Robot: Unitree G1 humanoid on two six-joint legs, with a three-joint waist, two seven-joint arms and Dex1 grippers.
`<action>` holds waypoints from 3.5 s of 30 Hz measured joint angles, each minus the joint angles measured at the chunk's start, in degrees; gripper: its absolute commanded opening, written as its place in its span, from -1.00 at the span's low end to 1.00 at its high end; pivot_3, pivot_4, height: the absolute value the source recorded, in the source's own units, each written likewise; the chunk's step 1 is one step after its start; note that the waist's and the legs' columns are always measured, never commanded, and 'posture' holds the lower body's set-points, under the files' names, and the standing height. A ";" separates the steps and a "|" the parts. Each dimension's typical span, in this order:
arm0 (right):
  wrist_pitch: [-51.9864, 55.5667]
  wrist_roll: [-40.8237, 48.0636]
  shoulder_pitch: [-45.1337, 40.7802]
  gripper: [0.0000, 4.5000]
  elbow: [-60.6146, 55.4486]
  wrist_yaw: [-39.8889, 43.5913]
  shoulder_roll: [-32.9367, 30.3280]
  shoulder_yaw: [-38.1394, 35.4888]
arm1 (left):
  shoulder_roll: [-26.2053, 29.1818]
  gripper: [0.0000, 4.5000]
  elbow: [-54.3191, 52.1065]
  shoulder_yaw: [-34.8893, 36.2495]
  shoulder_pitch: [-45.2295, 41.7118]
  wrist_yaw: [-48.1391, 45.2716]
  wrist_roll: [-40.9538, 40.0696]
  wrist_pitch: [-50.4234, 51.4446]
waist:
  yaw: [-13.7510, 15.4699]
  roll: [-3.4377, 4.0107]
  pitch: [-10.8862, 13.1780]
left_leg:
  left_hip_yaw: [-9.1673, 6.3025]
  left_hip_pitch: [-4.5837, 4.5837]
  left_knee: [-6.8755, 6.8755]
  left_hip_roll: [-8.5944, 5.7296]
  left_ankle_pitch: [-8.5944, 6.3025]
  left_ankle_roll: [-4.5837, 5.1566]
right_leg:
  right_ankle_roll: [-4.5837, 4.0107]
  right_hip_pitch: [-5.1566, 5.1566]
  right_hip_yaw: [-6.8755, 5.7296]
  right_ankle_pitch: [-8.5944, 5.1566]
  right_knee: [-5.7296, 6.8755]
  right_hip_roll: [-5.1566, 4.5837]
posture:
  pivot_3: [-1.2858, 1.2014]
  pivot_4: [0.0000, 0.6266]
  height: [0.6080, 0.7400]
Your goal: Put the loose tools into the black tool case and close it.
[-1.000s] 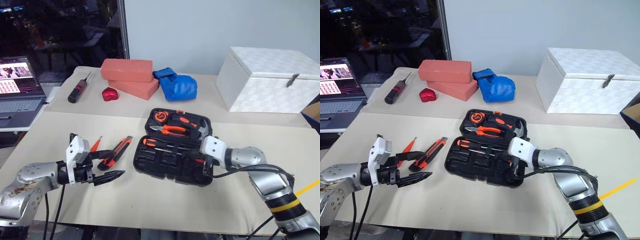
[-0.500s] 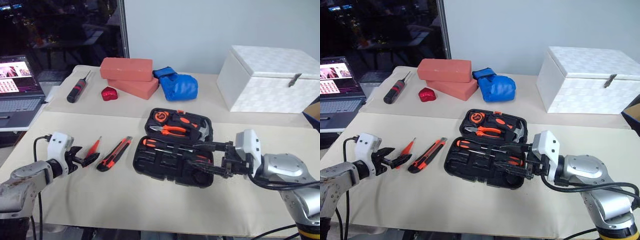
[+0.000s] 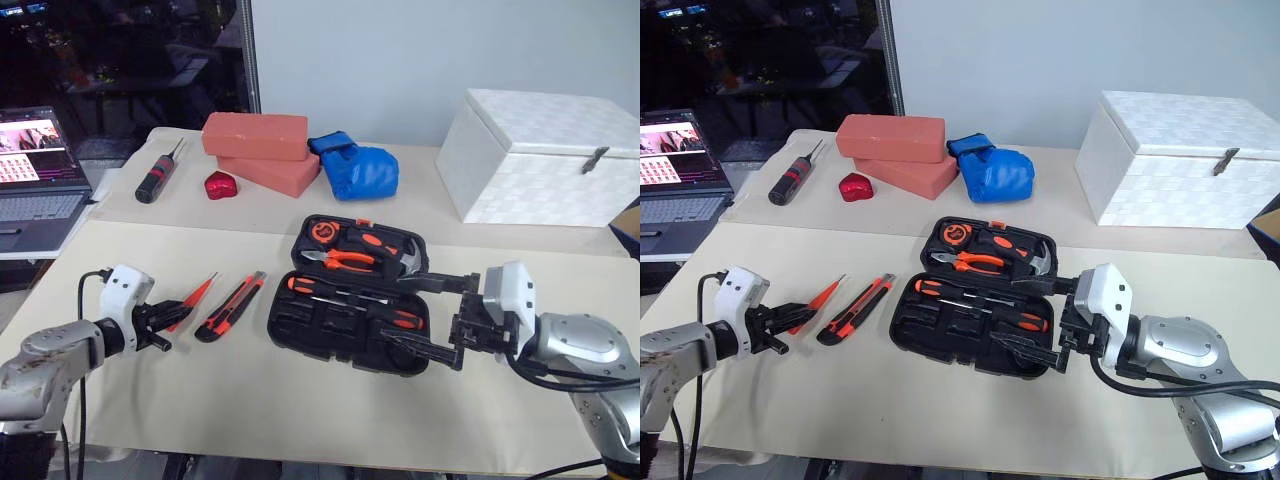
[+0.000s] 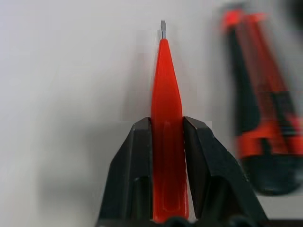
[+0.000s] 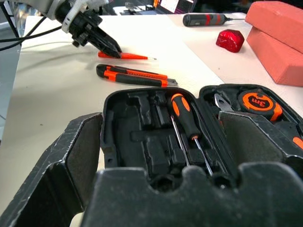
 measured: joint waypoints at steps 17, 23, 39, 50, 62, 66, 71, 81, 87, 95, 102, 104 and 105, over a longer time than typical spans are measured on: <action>-2.80 2.08 19.70 1.00 -8.09 2.60 -2.58 -20.34 | -13.96 -0.79 18.91 -41.25 -42.81 -28.88 21.52 -23.13 | 0.13 0.04 0.00 | -0.09 0.00 0.29 -0.14 0.06 0.10 | 0.19 0.25 0.20 0.11 0.07 0.13 | 0.03 -0.52 1.00; -2.56 3.42 21.73 1.00 -9.60 2.30 -2.98 -22.41 | -18.25 -0.79 27.07 -44.47 -45.52 -31.56 26.55 -28.15 | -0.37 0.03 0.00 | -0.11 -0.05 0.29 -0.14 0.06 0.10 | 0.36 0.24 0.22 0.17 0.05 0.12 | 0.03 -0.52 1.00; -1.63 5.62 20.19 1.00 -6.32 6.94 -8.09 -24.37 | -19.97 -0.79 23.83 -45.42 -44.83 -30.85 31.18 -24.40 | -0.26 0.04 0.00 | -0.15 0.05 0.29 -0.18 0.06 0.11 | 0.35 0.37 0.21 0.16 0.06 0.11 | 0.03 -0.52 1.00; -0.35 5.91 20.73 1.00 -7.41 6.37 -8.05 -25.64 | -19.37 -0.16 22.91 -39.65 -42.21 -30.86 26.43 -23.14 | -0.45 0.05 -0.01 | -0.19 0.14 0.30 -0.17 0.07 0.12 | 0.36 0.48 0.20 0.18 0.08 0.12 | 0.03 -0.52 1.00; -0.35 5.79 18.86 1.00 -7.21 5.22 -7.72 -23.92 | -19.02 -0.99 7.41 -31.09 -30.58 -24.40 15.16 -3.97 | -0.39 0.06 -0.01 | -0.23 0.21 0.30 -0.17 0.07 0.12 | 0.42 0.53 0.18 0.20 0.10 0.12 | 0.03 -0.52 1.00; -0.35 5.77 18.88 1.00 -6.85 5.41 -7.72 -23.90 | -18.65 -0.99 6.07 -32.65 -28.35 -21.70 16.18 -3.94 | -0.33 0.05 -0.01 | -0.23 0.44 0.30 -0.19 0.07 0.12 | 0.30 0.78 0.18 0.14 0.08 0.11 | 0.03 -0.52 1.00; -0.36 5.71 19.10 1.00 -6.72 5.43 -7.61 -23.91 | -21.57 -0.99 7.40 -33.01 -28.35 -17.74 16.93 -3.07 | -0.24 0.05 -0.01 | -0.25 0.54 0.30 -0.27 0.08 0.14 | 0.30 0.96 0.20 0.14 -0.02 0.05 | 0.03 -0.52 1.00; -0.43 5.54 20.67 1.00 -6.63 5.61 -6.98 -24.08 | -23.60 -0.99 12.66 -32.46 -30.33 -15.11 16.94 -2.70 | -0.33 0.05 -0.01 | -0.28 0.53 0.30 -0.26 0.09 0.14 | 0.31 0.96 0.20 0.14 -0.01 0.07 | 0.03 -0.52 1.00; -0.55 5.26 21.07 1.00 -6.62 5.62 -6.81 -24.13 | -24.13 -0.99 14.33 -32.40 -30.57 -13.94 17.30 -4.46 | -0.32 0.05 -0.01 | -0.28 0.53 0.30 -0.27 0.09 0.14 | 0.31 0.95 0.20 0.14 -0.01 0.07 | 0.03 -0.52 1.00; -0.58 5.24 21.40 1.00 -6.62 5.71 -6.63 -24.53 | -24.09 -0.99 11.57 -29.08 -30.24 -15.45 11.03 -1.35 | -0.37 0.05 -0.01 | -0.29 0.50 0.30 -0.25 0.09 0.15 | 0.31 0.92 0.19 0.13 -0.02 0.08 | 0.03 -0.52 1.00; -0.59 5.26 21.38 1.00 -6.62 5.72 -6.19 -24.53 | -20.17 -0.99 9.63 -30.34 -27.60 -16.86 11.40 -1.01 | -0.34 0.05 -0.01 | -0.28 0.52 0.30 -0.26 0.09 0.14 | 0.30 0.93 0.19 0.13 -0.03 0.06 | 0.03 -0.52 1.00; -0.59 5.26 21.28 1.00 -6.62 5.74 -6.19 -24.52 | -20.28 -0.99 9.81 -31.62 -27.59 -16.31 12.74 -2.02 | -0.21 0.05 -0.01 | -0.28 0.52 0.30 -0.27 0.09 0.14 | 0.30 0.95 0.19 0.13 -0.04 0.04 | 0.03 -0.52 1.00; -0.59 5.26 21.20 1.00 -6.62 5.74 -6.19 -24.52 | -20.57 -0.99 10.27 -32.10 -27.59 -15.88 12.99 -2.20 | -0.14 0.05 -0.01 | -0.28 0.51 0.30 -0.28 0.09 0.14 | 0.30 0.95 0.19 0.13 -0.05 0.04 | 0.03 -0.52 1.00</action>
